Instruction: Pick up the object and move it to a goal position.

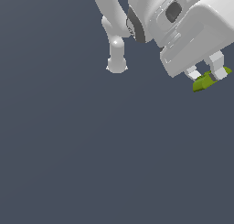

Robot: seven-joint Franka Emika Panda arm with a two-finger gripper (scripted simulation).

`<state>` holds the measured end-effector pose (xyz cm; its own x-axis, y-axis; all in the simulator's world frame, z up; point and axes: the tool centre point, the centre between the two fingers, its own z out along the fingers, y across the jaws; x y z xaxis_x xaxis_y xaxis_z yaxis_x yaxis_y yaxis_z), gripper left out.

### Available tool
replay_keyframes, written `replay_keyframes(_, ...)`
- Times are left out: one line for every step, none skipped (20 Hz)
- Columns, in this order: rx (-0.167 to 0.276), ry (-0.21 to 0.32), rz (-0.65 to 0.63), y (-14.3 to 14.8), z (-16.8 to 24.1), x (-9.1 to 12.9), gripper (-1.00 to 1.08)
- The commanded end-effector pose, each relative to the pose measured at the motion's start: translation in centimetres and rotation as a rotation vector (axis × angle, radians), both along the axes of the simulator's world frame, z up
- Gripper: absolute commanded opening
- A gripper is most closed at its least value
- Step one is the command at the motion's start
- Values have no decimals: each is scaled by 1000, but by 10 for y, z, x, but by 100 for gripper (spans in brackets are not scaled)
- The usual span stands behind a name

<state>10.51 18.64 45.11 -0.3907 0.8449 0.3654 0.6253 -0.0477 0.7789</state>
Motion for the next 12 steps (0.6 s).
replay_keyframes(8, -20, 13, 1, 10, -3, -100)
replay_keyframes(11, -26, 17, 2, 13, -4, -100)
replay_keyframes(13, -31, 21, 2, 16, -5, -100)
replay_keyframes(15, -36, 25, 2, 18, -5, -100)
replay_keyframes(17, -40, 28, 2, 20, -6, -100)
replay_keyframes(19, -44, 30, 3, 22, -7, -100)
replay_keyframes(20, -47, 32, 3, 23, -7, -100)
replay_keyframes(21, -49, 34, 3, 25, -8, -100)
replay_keyframes(22, -51, 36, 3, 25, -8, -100)
replay_keyframes(23, -52, 37, 3, 26, -8, -100)
replay_keyframes(23, -52, 37, 3, 26, -8, -100)
replay_keyframes(23, -52, 37, 3, 26, -8, -100)
